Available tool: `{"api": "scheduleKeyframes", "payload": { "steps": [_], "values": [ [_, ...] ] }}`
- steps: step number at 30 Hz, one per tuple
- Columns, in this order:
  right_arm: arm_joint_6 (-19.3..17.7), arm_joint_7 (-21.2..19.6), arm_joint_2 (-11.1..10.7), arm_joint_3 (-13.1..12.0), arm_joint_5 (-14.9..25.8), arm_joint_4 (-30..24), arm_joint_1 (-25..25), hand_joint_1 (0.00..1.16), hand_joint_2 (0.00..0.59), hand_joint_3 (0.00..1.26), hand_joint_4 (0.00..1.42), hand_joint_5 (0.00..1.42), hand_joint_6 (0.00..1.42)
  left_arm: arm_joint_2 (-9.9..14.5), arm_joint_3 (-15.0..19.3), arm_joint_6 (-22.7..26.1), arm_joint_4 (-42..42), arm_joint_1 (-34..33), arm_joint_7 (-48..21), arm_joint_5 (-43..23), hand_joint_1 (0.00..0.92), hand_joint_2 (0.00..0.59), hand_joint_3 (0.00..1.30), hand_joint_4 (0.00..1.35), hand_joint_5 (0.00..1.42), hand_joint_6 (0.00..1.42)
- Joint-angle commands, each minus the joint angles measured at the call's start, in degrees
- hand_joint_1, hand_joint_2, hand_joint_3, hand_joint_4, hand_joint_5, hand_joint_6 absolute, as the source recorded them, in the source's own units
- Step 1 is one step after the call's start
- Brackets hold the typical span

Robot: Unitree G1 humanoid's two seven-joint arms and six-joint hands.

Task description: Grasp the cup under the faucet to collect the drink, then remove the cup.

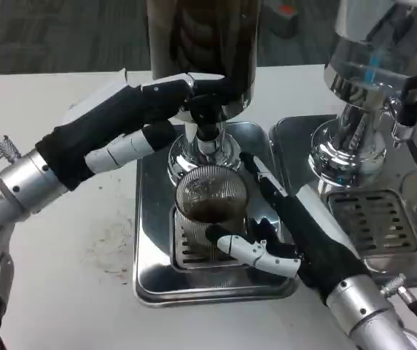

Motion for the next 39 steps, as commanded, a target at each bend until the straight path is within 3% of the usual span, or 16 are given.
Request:
{"api": "scheduleKeyframes", "payload": {
  "steps": [1, 17, 39],
  "values": [
    [-1.5, 0.3, 0.0, -0.1, 0.6, 0.7, -0.6, 0.54, 0.208, 0.00, 0.00, 0.00, 0.03, 1.1, 1.6, 2.4, 2.3, 1.9, -0.3, 0.6, 0.000, 0.104, 0.27, 0.22, 0.19, 0.27],
    [-1.9, 0.7, 0.0, 0.6, 0.3, 2.1, -1.5, 0.54, 0.203, 0.00, 0.00, 0.00, 0.03, 2.3, 7.1, 5.3, 4.3, 4.6, 0.0, 0.4, 0.000, 0.114, 0.31, 0.25, 0.22, 0.27],
    [0.4, 0.2, 0.5, 2.0, -2.4, 4.7, -3.6, 0.59, 0.194, 0.00, 0.00, 0.00, 0.02, 2.8, 9.8, 6.2, 3.9, 8.1, 0.9, 0.8, 0.000, 0.116, 0.34, 0.28, 0.23, 0.29]
  ]
}}
